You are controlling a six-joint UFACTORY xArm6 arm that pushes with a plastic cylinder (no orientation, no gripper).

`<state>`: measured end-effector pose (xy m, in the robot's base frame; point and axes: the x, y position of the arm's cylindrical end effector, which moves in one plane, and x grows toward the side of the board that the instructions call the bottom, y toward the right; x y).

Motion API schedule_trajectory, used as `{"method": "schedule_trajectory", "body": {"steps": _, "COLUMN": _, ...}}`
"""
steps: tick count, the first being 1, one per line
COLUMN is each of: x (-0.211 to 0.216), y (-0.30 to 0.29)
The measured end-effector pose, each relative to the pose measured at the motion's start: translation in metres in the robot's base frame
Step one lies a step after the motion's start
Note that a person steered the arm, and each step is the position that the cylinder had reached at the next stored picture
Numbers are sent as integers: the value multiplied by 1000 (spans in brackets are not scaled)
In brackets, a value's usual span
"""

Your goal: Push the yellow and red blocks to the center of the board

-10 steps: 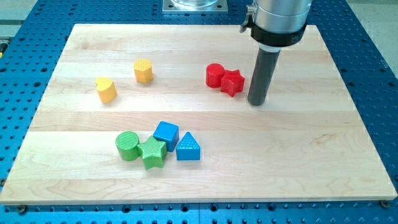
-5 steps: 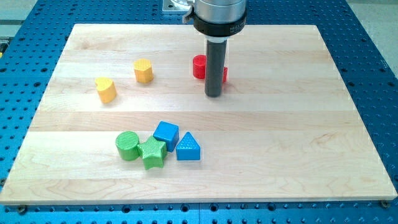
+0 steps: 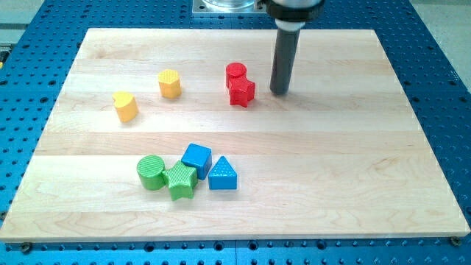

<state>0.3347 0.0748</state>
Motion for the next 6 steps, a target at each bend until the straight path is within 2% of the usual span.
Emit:
{"method": "schedule_trajectory", "body": {"steps": 2, "x": -7, "y": -109}}
{"method": "schedule_trajectory", "body": {"steps": 3, "x": 7, "y": -125}}
{"method": "schedule_trajectory", "body": {"steps": 4, "x": -29, "y": -178}}
{"method": "schedule_trajectory", "body": {"steps": 5, "x": -11, "y": -235}}
{"method": "schedule_trajectory", "body": {"steps": 6, "x": 11, "y": -225}}
